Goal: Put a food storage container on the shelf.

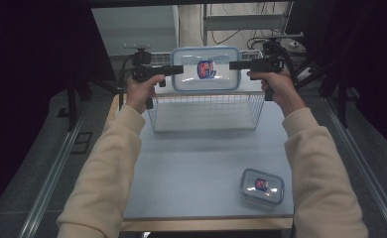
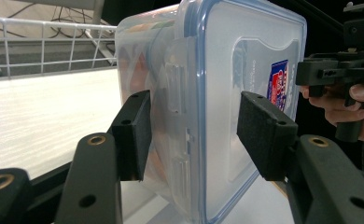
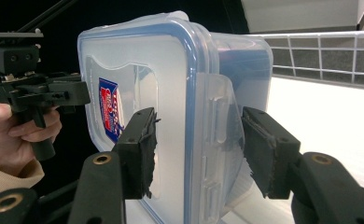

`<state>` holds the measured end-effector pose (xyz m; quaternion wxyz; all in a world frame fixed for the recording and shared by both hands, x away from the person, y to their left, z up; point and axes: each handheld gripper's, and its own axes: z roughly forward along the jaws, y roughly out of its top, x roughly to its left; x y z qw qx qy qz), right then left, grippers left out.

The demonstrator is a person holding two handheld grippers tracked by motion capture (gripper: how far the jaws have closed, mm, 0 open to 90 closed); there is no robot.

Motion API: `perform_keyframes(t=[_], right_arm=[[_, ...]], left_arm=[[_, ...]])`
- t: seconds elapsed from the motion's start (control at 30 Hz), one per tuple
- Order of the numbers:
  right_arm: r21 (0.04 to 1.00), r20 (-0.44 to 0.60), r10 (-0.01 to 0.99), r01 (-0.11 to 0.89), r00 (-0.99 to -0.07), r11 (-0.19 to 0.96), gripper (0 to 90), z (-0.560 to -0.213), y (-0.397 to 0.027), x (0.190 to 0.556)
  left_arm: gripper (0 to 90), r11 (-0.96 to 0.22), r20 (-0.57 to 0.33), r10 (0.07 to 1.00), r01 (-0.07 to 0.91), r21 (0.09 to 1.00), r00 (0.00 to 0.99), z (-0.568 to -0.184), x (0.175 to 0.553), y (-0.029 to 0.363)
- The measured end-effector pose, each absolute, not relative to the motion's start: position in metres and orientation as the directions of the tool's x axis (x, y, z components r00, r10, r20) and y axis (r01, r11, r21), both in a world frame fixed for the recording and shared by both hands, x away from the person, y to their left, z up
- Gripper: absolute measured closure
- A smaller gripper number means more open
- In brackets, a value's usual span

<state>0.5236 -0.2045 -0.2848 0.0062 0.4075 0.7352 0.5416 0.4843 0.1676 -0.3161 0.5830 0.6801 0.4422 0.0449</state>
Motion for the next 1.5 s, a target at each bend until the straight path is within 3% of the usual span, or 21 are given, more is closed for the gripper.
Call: perform_keyframes(t=[0.67,0.8,1.13,1.33,1.5], right_arm=[[0.749,0.511,0.648,0.663,-0.565,-0.012,41.3,-0.294,-0.204,0.549],[0.727,0.524,0.682,0.685,-0.510,-0.045,35.7,-0.297,-0.197,0.554],[0.722,0.532,0.722,0.682,-0.443,-0.113,30.3,-0.299,-0.201,0.552],[0.774,0.473,0.733,0.628,-0.489,-0.082,33.9,-0.293,-0.202,0.537],[0.796,0.451,0.721,0.603,-0.526,-0.058,44.3,-0.289,-0.209,0.518]], left_arm=[[44.4,0.174,-0.567,0.643,0.623,0.763,0.515,-0.322,0.511,0.161],[40.4,0.199,-0.590,0.644,0.638,0.744,0.487,-0.326,0.517,0.157],[40.9,0.205,-0.573,0.670,0.624,0.754,0.472,-0.331,0.514,0.156],[39.8,0.190,-0.547,0.676,0.601,0.777,0.493,-0.327,0.501,0.160],[36.5,0.163,-0.525,0.670,0.586,0.794,0.525,-0.322,0.483,0.165]])
